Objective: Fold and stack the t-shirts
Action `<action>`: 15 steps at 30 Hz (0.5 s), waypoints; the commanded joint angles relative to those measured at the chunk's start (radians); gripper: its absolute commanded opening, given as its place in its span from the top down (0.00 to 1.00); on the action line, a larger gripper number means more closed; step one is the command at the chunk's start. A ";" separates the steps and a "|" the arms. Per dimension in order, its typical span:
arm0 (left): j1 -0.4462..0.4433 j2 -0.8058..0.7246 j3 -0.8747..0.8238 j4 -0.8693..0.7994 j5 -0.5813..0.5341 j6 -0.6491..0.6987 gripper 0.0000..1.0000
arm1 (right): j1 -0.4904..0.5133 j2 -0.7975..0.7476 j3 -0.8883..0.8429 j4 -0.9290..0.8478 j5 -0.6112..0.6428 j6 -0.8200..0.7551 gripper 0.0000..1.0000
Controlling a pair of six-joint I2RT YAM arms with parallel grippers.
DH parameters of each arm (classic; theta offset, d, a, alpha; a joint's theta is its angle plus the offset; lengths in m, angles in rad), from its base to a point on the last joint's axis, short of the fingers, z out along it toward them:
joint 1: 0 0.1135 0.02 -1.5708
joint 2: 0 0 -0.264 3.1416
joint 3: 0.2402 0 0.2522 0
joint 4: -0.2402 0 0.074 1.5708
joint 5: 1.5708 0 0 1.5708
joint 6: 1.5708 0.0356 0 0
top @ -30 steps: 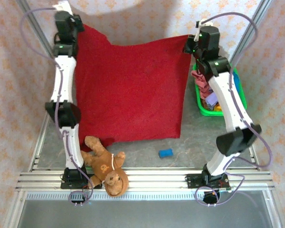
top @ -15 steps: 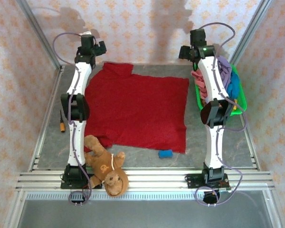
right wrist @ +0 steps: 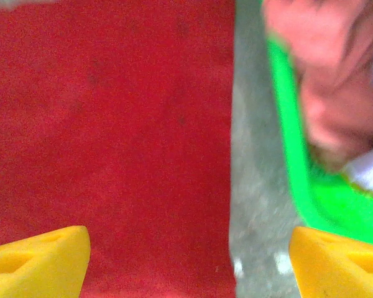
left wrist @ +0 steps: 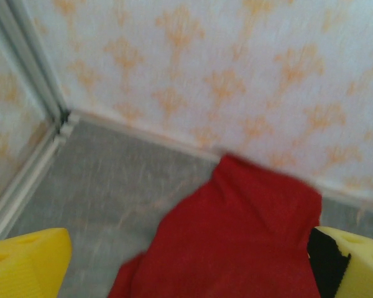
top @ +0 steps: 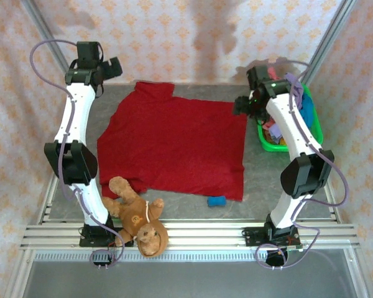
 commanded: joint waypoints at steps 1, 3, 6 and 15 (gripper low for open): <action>0.012 -0.075 -0.121 -0.227 0.055 -0.005 0.01 | 0.031 -0.041 -0.142 0.047 -0.068 0.086 0.17; 0.015 -0.139 -0.214 -0.253 0.070 0.002 0.00 | 0.055 -0.043 -0.233 0.101 -0.100 0.114 0.17; 0.025 -0.221 -0.340 -0.264 0.084 0.008 0.01 | 0.079 -0.026 -0.325 0.175 -0.134 0.144 0.17; 0.068 -0.302 -0.599 -0.260 0.134 -0.001 0.01 | 0.090 0.094 -0.434 0.323 -0.074 0.212 0.17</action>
